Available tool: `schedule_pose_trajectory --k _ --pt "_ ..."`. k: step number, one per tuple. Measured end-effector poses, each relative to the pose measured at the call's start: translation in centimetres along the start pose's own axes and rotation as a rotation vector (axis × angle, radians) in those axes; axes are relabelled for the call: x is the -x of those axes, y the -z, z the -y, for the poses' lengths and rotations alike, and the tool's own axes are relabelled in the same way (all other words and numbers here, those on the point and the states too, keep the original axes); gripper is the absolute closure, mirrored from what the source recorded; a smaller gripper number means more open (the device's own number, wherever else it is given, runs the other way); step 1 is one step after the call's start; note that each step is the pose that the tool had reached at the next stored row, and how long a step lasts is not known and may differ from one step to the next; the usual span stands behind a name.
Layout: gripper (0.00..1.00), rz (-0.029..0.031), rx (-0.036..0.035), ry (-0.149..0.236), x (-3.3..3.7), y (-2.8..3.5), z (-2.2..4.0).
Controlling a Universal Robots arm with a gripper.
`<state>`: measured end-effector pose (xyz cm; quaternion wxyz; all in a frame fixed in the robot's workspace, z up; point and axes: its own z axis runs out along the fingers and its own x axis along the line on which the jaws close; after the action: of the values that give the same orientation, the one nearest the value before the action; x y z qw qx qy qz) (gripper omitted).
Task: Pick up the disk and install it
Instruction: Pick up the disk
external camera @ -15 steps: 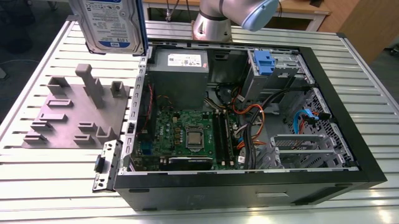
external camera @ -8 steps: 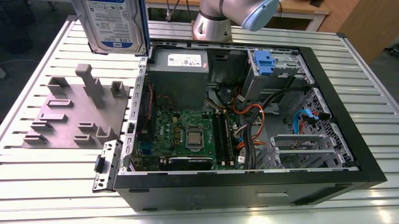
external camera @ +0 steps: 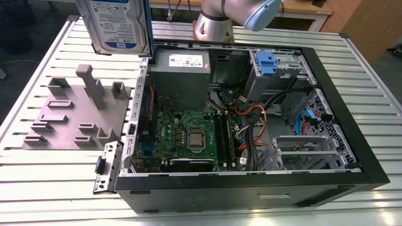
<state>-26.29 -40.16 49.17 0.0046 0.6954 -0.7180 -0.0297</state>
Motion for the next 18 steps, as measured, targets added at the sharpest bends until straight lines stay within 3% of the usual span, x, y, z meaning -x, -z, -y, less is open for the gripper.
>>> schedule_pose_trajectory --k 18 --pt "0.64 0.0000 -0.0001 0.000 0.03 0.02 0.77"
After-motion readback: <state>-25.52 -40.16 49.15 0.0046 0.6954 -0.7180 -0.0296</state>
